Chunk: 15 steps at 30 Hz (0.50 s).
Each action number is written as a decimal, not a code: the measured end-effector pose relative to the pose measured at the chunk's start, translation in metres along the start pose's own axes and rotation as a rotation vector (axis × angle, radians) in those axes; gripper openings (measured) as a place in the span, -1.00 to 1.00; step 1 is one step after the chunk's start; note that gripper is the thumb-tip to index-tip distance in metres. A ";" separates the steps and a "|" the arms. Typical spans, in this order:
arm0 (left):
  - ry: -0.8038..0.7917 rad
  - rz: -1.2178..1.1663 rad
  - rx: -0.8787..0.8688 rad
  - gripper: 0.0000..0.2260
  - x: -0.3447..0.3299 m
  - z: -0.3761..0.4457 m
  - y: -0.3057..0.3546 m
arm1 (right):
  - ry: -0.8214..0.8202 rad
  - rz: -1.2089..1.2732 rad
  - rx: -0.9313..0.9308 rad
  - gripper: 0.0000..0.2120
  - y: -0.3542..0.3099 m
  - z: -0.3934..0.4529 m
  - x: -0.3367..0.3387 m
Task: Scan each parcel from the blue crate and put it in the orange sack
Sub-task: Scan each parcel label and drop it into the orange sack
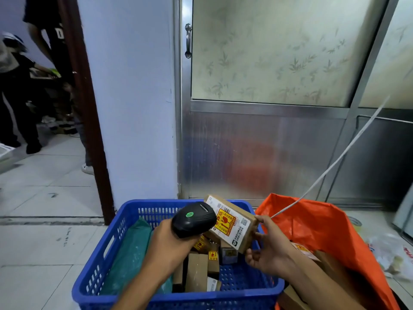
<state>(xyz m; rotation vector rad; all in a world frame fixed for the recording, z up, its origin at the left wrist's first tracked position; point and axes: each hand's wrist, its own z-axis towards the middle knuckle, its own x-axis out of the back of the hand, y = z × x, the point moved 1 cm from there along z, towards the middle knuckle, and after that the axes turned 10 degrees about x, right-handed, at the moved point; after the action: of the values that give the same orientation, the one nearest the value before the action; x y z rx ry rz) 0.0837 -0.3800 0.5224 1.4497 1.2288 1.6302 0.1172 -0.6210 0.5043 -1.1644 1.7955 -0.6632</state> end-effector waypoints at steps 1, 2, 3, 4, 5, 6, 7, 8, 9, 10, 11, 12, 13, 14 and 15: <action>0.007 -0.007 -0.004 -0.86 0.000 -0.001 0.000 | 0.000 0.006 0.004 -0.45 -0.001 0.000 -0.002; 0.020 -0.016 -0.004 -0.86 0.001 -0.002 0.000 | 0.004 0.009 0.007 -0.47 -0.002 0.000 -0.004; 0.031 -0.019 -0.003 -0.85 0.002 -0.003 0.001 | 0.010 0.012 0.007 -0.48 -0.002 0.000 -0.006; 0.040 -0.020 -0.005 -0.84 0.002 -0.005 0.001 | 0.018 0.020 -0.002 -0.50 -0.002 0.000 -0.008; 0.051 -0.021 -0.012 -0.82 0.002 -0.006 0.002 | 0.021 0.033 -0.015 -0.51 -0.002 0.000 -0.009; 0.061 -0.021 -0.016 -0.80 0.002 -0.007 0.003 | 0.019 0.053 -0.029 -0.51 -0.001 -0.001 -0.011; 0.066 -0.021 -0.019 -0.79 0.002 -0.008 0.003 | 0.016 0.083 -0.040 -0.51 0.000 -0.001 -0.013; 0.067 -0.021 -0.019 -0.80 0.001 -0.009 0.004 | 0.012 0.123 -0.047 -0.51 0.001 -0.001 -0.014; 0.068 -0.019 -0.024 -0.81 0.001 -0.010 0.004 | 0.006 0.164 -0.049 -0.51 0.003 -0.001 -0.016; 0.069 -0.016 -0.028 -0.83 0.001 -0.010 0.004 | 0.000 0.196 -0.050 -0.51 0.004 0.000 -0.018; 0.069 -0.015 -0.034 -0.84 0.000 -0.011 0.003 | -0.005 0.212 -0.047 -0.51 0.005 0.000 -0.019; 0.071 -0.014 -0.038 -0.83 0.000 -0.011 0.003 | -0.007 0.219 -0.047 -0.51 0.006 0.000 -0.019; 0.076 -0.016 -0.041 -0.83 -0.001 -0.012 0.002 | -0.007 0.215 -0.047 -0.51 0.008 0.000 -0.019; 0.083 -0.018 -0.043 -0.82 -0.001 -0.012 0.001 | -0.007 0.204 -0.048 -0.52 0.009 0.000 -0.018; 0.085 -0.020 -0.046 -0.81 -0.002 -0.012 0.001 | -0.006 0.194 -0.050 -0.53 0.009 -0.001 -0.017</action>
<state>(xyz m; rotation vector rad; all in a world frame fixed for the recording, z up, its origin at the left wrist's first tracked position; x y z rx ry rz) 0.0722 -0.3848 0.5227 1.3475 1.2404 1.7111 0.1155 -0.6018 0.5038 -1.0072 1.9001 -0.5035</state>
